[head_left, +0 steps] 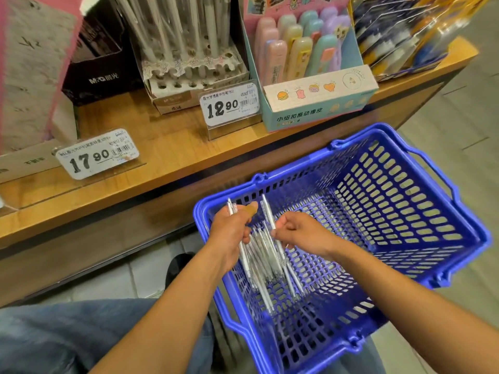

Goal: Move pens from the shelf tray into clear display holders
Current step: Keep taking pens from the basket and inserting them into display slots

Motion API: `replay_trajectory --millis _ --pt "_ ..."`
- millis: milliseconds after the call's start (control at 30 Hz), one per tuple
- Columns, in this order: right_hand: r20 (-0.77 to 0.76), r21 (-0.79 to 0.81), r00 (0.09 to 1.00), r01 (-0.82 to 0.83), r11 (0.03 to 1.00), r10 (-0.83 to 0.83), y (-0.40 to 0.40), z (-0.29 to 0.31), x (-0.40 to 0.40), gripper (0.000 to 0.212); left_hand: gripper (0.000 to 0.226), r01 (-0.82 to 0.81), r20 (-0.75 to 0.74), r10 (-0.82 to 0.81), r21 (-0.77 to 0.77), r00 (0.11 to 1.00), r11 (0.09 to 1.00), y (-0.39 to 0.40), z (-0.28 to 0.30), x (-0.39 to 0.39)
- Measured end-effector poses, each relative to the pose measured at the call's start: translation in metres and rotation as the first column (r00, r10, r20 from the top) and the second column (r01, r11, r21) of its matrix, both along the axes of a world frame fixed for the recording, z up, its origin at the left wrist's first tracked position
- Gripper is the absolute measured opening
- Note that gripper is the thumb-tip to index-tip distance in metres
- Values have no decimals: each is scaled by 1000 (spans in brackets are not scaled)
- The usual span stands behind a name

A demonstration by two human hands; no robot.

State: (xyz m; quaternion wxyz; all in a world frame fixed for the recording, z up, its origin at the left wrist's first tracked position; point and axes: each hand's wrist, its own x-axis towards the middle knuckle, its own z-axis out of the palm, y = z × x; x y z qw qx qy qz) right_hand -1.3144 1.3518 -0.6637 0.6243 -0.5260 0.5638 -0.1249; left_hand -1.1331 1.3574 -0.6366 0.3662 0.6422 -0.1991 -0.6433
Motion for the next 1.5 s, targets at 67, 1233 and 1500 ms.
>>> replay_trajectory --millis 67,1233,1500 --pt "149 -34 989 28 999 -23 11 26 7 15 24 43 1 -43 -12 999 999 0 1 -1" --pt "18 -3 991 136 991 -136 -3 19 -2 7 20 -16 -189 37 112 981 994 -3 7 0" --pt "202 -3 970 137 991 -133 16 47 46 14 49 92 -318 -85 6 944 996 3 19 1"
